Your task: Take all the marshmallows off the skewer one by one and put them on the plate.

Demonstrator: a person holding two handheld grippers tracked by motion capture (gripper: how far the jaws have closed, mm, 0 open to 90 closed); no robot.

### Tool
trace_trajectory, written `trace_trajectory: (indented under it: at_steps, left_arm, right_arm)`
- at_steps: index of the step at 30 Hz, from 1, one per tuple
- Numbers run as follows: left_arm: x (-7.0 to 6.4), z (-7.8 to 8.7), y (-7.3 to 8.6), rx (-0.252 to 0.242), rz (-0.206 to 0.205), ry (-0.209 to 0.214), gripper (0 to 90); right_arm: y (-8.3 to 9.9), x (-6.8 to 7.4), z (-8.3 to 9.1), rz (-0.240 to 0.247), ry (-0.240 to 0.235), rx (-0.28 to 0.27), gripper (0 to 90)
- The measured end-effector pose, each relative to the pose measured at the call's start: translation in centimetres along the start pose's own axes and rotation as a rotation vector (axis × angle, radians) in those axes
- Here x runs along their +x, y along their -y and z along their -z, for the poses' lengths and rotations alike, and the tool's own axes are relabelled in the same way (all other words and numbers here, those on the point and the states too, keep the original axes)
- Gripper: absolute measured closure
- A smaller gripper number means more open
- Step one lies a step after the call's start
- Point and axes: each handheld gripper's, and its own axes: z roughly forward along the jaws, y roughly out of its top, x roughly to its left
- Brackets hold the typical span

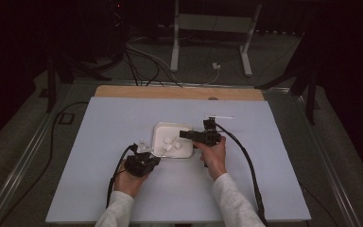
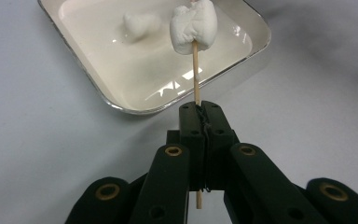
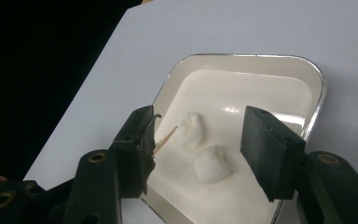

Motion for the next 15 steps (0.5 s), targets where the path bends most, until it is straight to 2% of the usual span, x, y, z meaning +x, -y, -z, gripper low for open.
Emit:
trace_trajectory:
  at_steps: [7, 15]
  left_arm:
    - [-0.3, 0.1, -0.1, -0.024, -0.004, 0.021, 90.0]
    - [-0.2, 0.9, -0.3, -0.097, 0.045, 0.0, 90.0]
  right_arm:
    - [0.0, 0.4, 0.3, 0.007, -0.025, -0.007, 41.7]
    - [1.0, 2.0, -0.1, 0.024, -0.113, 0.029, 40.7]
